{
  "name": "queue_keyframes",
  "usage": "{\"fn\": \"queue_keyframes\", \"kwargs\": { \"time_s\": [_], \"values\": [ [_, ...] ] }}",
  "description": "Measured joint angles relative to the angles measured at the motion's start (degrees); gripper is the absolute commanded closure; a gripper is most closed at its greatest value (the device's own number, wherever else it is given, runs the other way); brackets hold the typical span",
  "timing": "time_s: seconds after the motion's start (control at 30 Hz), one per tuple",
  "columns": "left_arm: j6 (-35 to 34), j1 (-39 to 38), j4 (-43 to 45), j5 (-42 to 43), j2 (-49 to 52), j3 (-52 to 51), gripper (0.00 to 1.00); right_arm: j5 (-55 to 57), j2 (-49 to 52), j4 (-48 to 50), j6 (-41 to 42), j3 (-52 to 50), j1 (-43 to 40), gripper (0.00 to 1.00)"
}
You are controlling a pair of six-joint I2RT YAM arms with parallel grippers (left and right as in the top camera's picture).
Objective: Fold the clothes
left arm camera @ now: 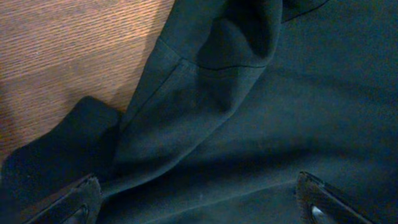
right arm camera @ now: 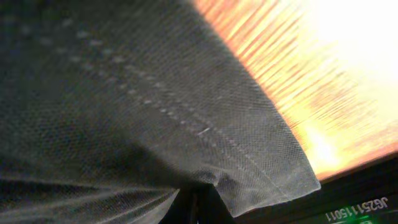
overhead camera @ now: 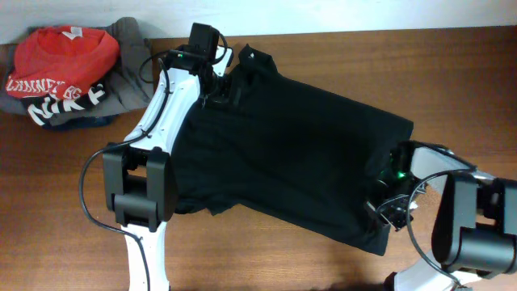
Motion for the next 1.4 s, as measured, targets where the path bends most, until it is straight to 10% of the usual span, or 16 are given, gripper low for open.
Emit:
{"fn": "queue_keyframes", "kwargs": {
  "time_s": [0.67, 0.73, 1.4],
  "values": [
    [0.0, -0.1, 1.5, 0.0, 0.0, 0.0, 0.01, 5.7, -3.0, 0.9, -3.0, 0.8, -6.3, 0.92],
    [0.1, -0.1, 1.5, 0.0, 0.0, 0.0, 0.01, 7.6, -5.6, 0.7, -4.0, 2.0, -6.6, 0.01],
    [-9.5, -0.2, -15.1, -11.0, -15.8, 0.2, 0.01, 2.2, -21.0, -2.4, -18.5, 6.1, -5.8, 0.00]
  ]
}}
